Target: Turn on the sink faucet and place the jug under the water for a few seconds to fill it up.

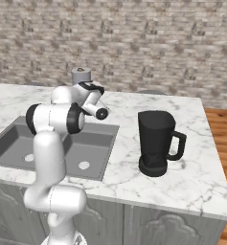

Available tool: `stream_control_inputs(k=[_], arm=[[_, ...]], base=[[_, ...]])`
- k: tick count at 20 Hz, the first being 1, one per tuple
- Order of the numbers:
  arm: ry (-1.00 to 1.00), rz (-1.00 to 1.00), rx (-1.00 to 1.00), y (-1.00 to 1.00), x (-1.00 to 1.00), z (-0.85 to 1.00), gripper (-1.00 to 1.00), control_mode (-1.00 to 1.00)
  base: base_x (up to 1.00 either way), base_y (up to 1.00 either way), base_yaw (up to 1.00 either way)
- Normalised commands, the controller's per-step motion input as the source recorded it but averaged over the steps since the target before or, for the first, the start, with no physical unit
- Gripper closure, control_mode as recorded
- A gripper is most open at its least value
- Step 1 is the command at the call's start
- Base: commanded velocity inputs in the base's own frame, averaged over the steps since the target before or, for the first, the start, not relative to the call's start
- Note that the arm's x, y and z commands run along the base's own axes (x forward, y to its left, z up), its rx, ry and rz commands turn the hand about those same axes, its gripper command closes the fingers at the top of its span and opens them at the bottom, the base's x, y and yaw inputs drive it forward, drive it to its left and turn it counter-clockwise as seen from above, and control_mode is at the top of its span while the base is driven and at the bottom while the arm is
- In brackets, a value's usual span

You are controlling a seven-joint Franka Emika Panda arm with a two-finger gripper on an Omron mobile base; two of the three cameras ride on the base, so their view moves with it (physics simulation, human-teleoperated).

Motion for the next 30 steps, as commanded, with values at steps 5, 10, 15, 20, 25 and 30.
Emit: stream_control_inputs(k=[5, 10, 15, 20, 25, 30], arm=[[0.00, -0.03, 0.02, -0.13, -0.61, 0.92, -1.00, -1.00], [0.00, -0.03, 0.00, -0.13, -0.56, 1.00, -1.00, -1.00], [0.00, 0.00, 0.00, -0.33, -0.70, 1.00, -1.00, -1.00], [0.00, 0.00, 0.02, -0.38, -0.95, 0.77, -1.00, -1.00], [0.00, 0.00, 0.00, -0.23, -1.00, 0.36, -1.00, -1.00], [0.00, 0.00, 0.00, -0.24, -1.00, 0.42, -1.00, -1.00]], base=[[0.00, 0.00, 0.00], [0.00, 0.00, 0.00], [0.00, 0.00, 0.00], [0.00, 0.00, 0.00], [0.00, 0.00, 0.00], [0.00, 0.00, 0.00]])
